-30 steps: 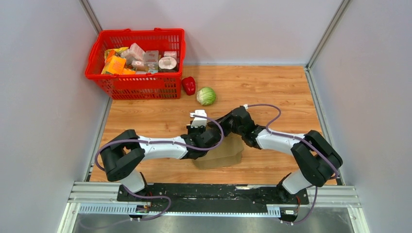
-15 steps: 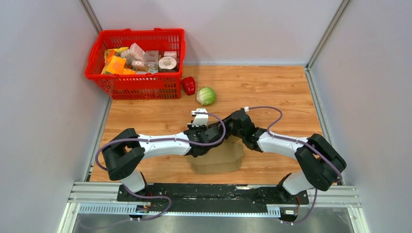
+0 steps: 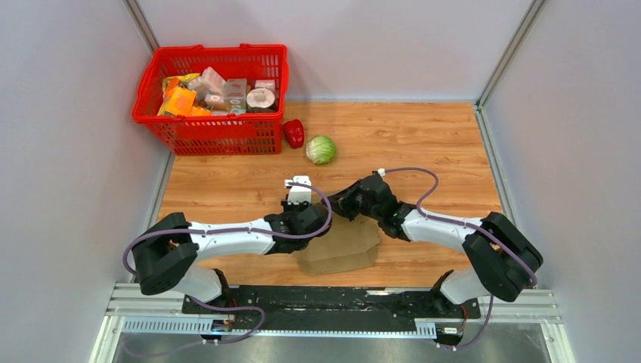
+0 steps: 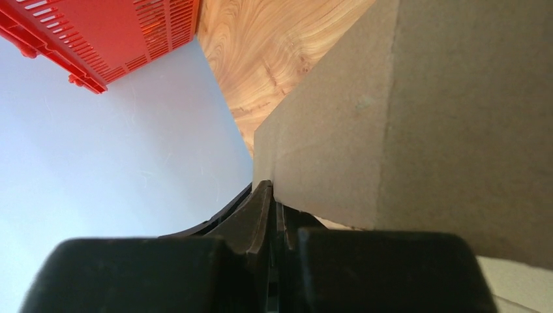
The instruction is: Fold the paper box
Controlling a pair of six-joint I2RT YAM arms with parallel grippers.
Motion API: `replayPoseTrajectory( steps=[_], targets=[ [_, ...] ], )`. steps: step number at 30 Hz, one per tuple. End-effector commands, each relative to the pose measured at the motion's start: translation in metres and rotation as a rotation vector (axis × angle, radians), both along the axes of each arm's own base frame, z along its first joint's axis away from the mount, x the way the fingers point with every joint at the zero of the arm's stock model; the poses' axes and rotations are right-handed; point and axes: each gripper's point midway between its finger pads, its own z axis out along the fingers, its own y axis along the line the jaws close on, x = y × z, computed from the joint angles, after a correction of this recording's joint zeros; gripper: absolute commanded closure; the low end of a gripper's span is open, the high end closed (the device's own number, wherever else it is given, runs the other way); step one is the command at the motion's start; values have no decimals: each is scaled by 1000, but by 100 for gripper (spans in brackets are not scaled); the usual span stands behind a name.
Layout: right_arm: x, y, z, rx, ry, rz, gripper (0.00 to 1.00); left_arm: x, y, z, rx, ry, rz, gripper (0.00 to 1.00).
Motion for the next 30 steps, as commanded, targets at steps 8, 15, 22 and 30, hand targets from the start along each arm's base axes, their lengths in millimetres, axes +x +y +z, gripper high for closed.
replayPoseTrajectory(
  steps=[8, 15, 22, 30],
  targets=[
    [-6, -31, 23, -316, -291, 179, 17, 3, 48, -4, 182, -53, 126, 100],
    [-30, -70, 33, -640, -489, 521, 10, -6, 73, 5, 206, -94, 157, 100],
    [1, -56, 56, -695, -538, 636, 15, -10, 81, 13, 154, -128, 158, 100],
    [13, -13, 44, -466, -454, 698, 33, -9, 79, 16, 123, -140, 145, 100]
  ],
)
